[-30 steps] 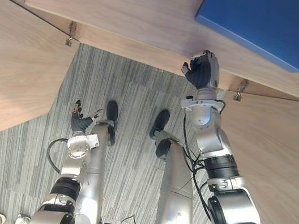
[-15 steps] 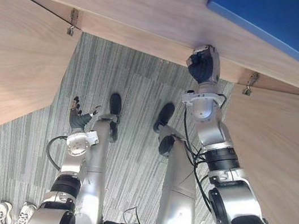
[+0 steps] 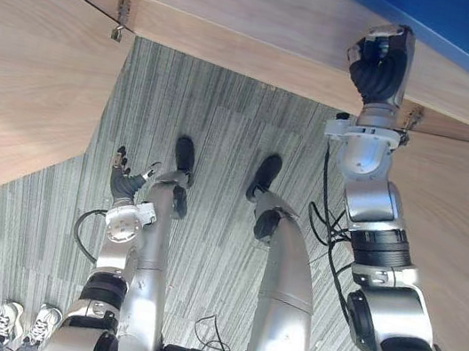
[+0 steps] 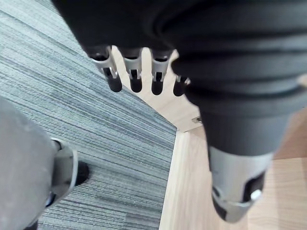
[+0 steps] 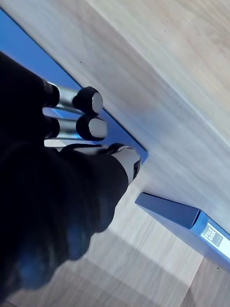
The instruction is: Walk over to the cabinet, pick up the folder, carry it to the office cabinet, place the folder inside the office cabinet, then close the office cabinet door
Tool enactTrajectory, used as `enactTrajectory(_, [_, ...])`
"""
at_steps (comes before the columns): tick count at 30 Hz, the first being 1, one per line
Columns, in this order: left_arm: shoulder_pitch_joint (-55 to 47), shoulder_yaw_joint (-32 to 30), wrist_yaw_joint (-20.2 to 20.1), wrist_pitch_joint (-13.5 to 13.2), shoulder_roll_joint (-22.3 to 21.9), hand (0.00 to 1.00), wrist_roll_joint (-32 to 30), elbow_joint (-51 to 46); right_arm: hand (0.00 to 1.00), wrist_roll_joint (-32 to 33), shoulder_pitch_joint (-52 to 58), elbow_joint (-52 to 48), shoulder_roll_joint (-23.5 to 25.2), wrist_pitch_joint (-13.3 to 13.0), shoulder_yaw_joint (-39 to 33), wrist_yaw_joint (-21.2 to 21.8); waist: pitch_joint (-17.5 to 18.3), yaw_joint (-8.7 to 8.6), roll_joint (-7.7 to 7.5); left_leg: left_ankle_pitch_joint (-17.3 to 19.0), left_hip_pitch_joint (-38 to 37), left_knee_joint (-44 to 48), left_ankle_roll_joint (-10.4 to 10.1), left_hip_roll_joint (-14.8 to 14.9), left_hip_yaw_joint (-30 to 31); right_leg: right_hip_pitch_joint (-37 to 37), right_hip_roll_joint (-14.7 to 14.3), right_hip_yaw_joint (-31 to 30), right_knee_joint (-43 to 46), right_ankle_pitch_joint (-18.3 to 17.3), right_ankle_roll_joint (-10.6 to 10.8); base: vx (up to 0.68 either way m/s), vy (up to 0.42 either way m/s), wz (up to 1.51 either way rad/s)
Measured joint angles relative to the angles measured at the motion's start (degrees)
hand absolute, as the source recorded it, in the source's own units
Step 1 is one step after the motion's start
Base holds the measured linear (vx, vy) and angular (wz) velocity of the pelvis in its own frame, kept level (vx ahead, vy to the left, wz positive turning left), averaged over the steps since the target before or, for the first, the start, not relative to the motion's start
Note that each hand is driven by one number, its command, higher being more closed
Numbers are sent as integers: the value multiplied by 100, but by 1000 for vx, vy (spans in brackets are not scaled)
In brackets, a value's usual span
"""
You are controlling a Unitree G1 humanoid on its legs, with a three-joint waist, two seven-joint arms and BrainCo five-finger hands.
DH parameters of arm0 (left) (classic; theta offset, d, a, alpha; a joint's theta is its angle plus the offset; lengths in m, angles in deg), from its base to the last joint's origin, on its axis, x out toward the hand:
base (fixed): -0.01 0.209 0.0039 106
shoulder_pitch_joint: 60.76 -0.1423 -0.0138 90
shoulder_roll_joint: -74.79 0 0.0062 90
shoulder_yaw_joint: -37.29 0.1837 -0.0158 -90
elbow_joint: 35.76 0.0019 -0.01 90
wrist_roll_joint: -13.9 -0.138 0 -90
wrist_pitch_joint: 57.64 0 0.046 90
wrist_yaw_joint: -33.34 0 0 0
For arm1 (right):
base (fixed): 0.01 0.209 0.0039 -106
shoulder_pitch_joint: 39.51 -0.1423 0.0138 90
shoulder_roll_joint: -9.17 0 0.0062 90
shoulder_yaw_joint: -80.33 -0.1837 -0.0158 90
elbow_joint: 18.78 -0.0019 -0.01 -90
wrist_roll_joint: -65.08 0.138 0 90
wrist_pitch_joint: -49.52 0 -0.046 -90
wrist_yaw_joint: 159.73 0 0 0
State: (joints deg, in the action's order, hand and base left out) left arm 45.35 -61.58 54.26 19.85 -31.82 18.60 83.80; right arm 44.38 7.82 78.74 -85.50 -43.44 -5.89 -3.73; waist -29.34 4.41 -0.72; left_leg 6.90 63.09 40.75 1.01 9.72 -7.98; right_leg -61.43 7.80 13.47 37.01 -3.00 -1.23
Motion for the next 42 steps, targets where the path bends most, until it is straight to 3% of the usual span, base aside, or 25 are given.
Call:
enactTrajectory(13, [-2, -46, 0, 1, 9, 0, -49, -177, 100, -3, 188, 80, 191, -45, -280, 7, -27, -5, -6, 63, 89, 99, -34, 24, 6, -129, 8, -20, 145, -131, 19, 3, -2, 0])
enactTrajectory(20, [-2, -70, 5, 0, 9, 0, -48, -183, 100, 8, -542, 749, 102, -34, -328, 1, -28, -5, -6, 36, 143, 99, -5, 24, 13, -185, 11, -14, 168, -132, 19, 0, 0, 0])
enactTrajectory(26, [-6, -58, 25, -2, 14, 0, -34, -185, 100, 51, -1315, 1505, -252, 64, -332, -27, -27, 3, -6, 47, 186, 63, -36, 2, 15, -218, 30, -2, 125, -110, 7, 0, 0, 0])
enactTrajectory(42, [-182, 241, 67, -48, 79, 0, 239, -196, 100, 976, -3003, 3543, -768, 214, 269, -109, -11, -135, 2, -207, 28, -410, -14, -105, -34, -44, 100, 103, -283, 104, -74, 1, -7, 3])
